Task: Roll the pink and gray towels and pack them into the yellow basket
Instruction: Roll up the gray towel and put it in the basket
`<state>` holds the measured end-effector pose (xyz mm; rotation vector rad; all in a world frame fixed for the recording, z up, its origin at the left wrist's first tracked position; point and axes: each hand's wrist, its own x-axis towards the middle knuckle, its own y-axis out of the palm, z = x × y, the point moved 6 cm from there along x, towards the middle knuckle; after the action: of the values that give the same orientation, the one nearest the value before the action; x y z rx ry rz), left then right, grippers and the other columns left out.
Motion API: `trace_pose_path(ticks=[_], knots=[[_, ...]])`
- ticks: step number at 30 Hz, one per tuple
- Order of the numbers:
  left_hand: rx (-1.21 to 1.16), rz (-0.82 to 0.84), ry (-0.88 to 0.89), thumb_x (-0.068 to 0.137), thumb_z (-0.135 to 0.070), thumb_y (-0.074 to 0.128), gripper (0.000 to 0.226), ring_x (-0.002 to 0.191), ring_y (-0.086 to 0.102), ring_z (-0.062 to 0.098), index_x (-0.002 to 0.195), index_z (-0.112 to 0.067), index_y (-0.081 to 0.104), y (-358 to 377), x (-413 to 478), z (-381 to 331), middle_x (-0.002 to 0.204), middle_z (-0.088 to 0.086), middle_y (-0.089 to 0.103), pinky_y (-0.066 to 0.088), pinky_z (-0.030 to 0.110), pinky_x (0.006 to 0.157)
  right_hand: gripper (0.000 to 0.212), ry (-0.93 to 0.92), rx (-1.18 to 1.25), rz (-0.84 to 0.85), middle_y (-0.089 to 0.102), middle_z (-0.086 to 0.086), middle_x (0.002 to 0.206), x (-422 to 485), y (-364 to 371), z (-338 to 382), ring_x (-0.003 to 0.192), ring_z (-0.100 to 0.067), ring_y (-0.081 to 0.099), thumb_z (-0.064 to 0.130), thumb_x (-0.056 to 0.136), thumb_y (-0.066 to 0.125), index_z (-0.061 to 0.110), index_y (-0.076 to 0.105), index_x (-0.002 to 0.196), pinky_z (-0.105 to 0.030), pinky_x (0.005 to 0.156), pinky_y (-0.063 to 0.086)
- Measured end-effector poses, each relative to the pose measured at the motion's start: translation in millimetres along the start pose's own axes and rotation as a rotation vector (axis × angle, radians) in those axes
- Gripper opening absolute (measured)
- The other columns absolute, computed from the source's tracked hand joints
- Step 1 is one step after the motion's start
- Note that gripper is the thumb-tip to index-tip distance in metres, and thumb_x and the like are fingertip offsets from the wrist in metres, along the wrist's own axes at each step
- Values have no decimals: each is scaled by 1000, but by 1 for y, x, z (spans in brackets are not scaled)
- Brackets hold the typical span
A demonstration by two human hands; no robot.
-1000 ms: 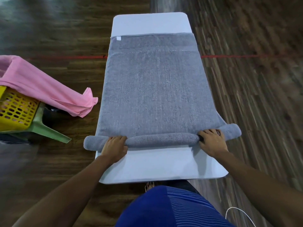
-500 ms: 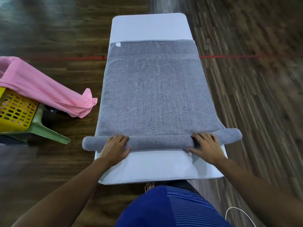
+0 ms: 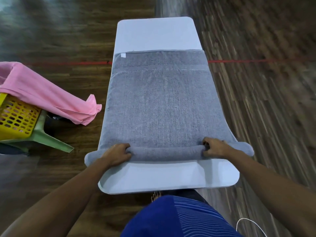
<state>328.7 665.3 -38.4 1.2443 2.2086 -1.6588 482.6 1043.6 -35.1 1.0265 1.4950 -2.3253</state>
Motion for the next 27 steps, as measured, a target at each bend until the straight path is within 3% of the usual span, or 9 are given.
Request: trace_pose_path(ticks=[4, 6, 8, 10, 14, 19, 21, 24, 27], knots=[[155, -396, 59, 82, -33, 46, 39, 101, 55, 31, 111, -12, 62, -10, -2, -2, 106, 9, 62, 43, 45, 89, 29, 1, -100, -507, 57, -3, 110, -4, -17, -1, 110, -29, 52, 34, 80, 67, 21, 59, 105, -42, 89, 33], [186, -481, 116, 88, -39, 43, 41, 98, 58, 30, 110, -11, 63, -8, -5, -11, 105, 9, 64, 46, 44, 87, 27, -67, -116, -592, 59, -2, 108, -8, -14, 6, 108, -29, 54, 40, 84, 65, 21, 61, 103, -43, 88, 33], [244, -425, 205, 89, -43, 57, 40, 102, 61, 26, 115, -13, 63, 4, -6, -18, 111, 7, 66, 47, 42, 92, 44, -104, -143, -470, 57, 5, 117, -6, 1, 8, 115, -24, 51, 57, 80, 63, 27, 58, 113, -42, 97, 30], [311, -323, 227, 82, -41, 69, 50, 107, 61, 26, 122, -13, 60, 17, -7, -18, 118, 6, 64, 47, 42, 95, 60, -116, -205, -370, 54, 7, 125, -7, 15, 9, 120, -22, 48, 59, 74, 67, 30, 51, 124, -41, 104, 26], [318, -270, 205, 76, -23, 70, 49, 105, 61, 29, 123, -13, 59, 21, -10, -18, 117, 7, 64, 46, 41, 94, 49, -117, -237, -371, 58, 3, 125, -10, 15, 12, 120, -24, 50, 25, 80, 61, 29, 50, 128, -39, 104, 25], [156, -8, 61, 75, -39, 54, 22, 87, 62, 22, 91, -25, 60, 11, -2, -15, 93, 0, 66, 50, 34, 74, 35, -50, -149, -64, 63, 7, 105, -3, 4, 17, 111, -19, 55, 35, 79, 60, 32, 57, 113, -35, 88, 27], [73, 9, 27, 72, -40, 51, 25, 86, 61, 23, 90, -24, 59, 6, 0, -10, 92, 2, 66, 48, 34, 73, 37, -28, -130, -46, 59, 6, 105, 1, -1, 14, 113, -20, 53, 34, 78, 60, 33, 57, 115, -36, 88, 28], [140, -283, 80, 78, -25, 60, 33, 97, 58, 29, 109, -14, 61, -5, -1, -10, 104, 8, 64, 43, 41, 85, 36, -3, -140, -360, 55, -1, 116, -2, -11, 8, 114, -27, 50, 33, 79, 61, 25, 58, 114, -41, 91, 32], [192, -504, 116, 85, -21, 66, 25, 97, 59, 31, 108, -10, 63, -4, -9, -14, 104, 10, 64, 46, 45, 85, 28, -92, -120, -660, 62, -4, 105, -14, -9, 15, 103, -32, 57, 37, 83, 52, 18, 65, 100, -43, 84, 38]])
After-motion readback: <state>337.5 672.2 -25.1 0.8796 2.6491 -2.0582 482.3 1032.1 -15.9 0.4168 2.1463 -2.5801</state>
